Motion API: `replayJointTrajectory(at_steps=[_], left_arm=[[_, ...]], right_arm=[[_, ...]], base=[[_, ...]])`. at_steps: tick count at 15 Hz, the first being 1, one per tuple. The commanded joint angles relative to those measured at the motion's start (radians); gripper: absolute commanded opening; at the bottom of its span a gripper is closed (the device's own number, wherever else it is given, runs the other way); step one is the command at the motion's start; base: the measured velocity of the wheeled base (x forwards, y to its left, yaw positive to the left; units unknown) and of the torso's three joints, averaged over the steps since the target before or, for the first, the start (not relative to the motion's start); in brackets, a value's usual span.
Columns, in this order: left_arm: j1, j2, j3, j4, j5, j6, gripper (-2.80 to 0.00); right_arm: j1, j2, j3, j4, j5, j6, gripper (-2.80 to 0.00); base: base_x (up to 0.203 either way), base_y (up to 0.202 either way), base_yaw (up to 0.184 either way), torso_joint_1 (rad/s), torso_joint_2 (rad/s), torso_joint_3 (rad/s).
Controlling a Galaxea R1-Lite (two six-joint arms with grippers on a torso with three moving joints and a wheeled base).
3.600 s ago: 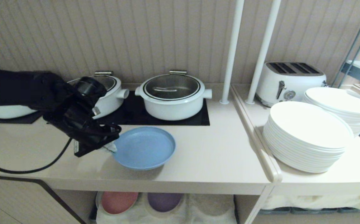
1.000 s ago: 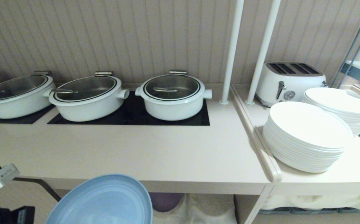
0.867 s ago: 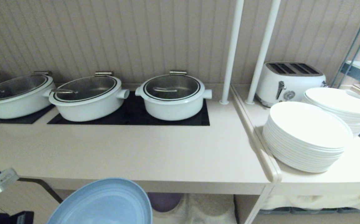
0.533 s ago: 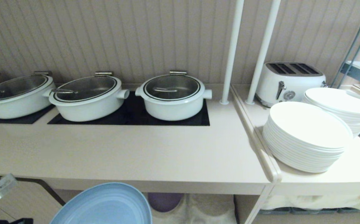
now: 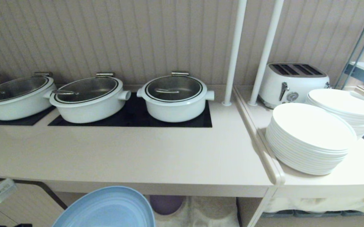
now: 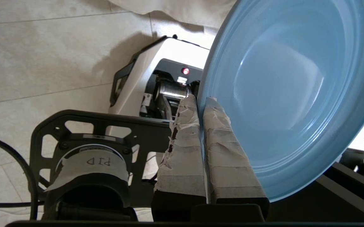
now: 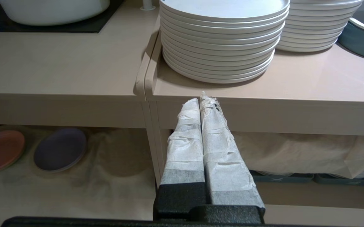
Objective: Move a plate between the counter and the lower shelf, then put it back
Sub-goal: Put the plate in the cupboard
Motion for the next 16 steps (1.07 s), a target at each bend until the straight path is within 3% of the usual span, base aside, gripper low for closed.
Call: replayJointTrajectory(at_steps=[1,16], left_arm=[[0.000,0.002,-0.001,0.004,-0.002,-0.002,-2.80],[0.000,-0.003,0.000,0.003,-0.022,-0.002,-2.80]], right_arm=[[0.000,0.000,0.000,-0.001,0.000,0.000,-2.80],[0.000,0.001,0.000,0.000,0.000,0.000,-2.80]], base=[[0.000,0.000,0.000,0.000,0.00,0.000],[0.000,0.000,0.000,0.000,0.00,0.000]])
